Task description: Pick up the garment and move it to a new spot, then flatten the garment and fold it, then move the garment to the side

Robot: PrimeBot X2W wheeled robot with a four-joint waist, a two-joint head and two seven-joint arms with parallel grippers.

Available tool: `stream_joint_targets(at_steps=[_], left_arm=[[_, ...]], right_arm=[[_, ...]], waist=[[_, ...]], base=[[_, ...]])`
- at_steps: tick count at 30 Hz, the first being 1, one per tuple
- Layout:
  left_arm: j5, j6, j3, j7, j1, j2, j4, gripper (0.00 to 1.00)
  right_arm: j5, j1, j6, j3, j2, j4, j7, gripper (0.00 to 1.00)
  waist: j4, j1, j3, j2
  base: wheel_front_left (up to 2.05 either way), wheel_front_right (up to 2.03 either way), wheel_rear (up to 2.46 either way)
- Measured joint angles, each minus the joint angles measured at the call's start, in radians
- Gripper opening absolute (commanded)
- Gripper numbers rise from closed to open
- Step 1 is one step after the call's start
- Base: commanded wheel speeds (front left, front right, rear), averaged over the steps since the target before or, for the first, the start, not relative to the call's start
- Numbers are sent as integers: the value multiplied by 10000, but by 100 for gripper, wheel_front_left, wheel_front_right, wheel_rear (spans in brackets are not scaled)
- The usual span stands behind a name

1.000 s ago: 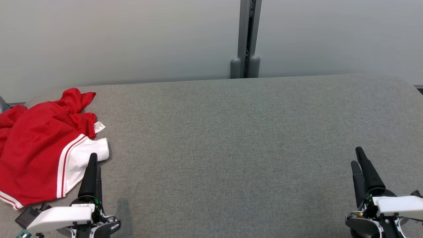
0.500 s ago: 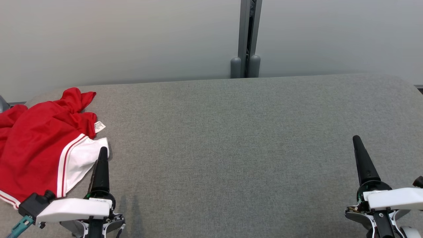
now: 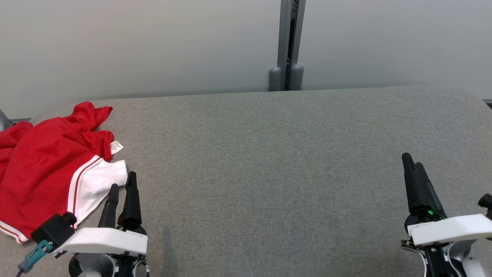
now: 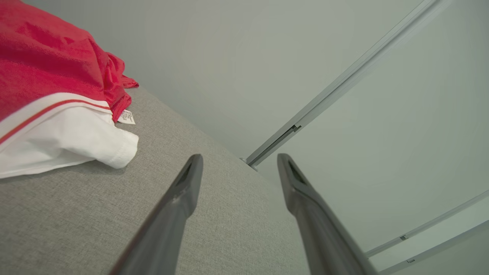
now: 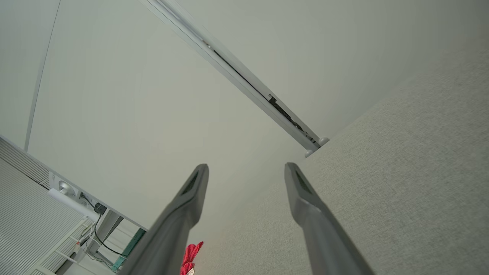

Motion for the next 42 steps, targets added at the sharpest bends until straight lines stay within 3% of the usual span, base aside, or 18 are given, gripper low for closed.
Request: stream_joint_targets(at_steps=[14,42], left_arm=[[2508,485,-433,-405,-146,125,132,100],[5122,968,-732,-1058,-208,192,395,100]], right_arm=[[-2562,-52,0,280,-150,54,-389,100],[-5396,-209,2,777,-408,602,-1055,100]], waist=[[-16,0,-14,0],[52,0,-26,0]], base=[[0,0,0],[0,0,0]])
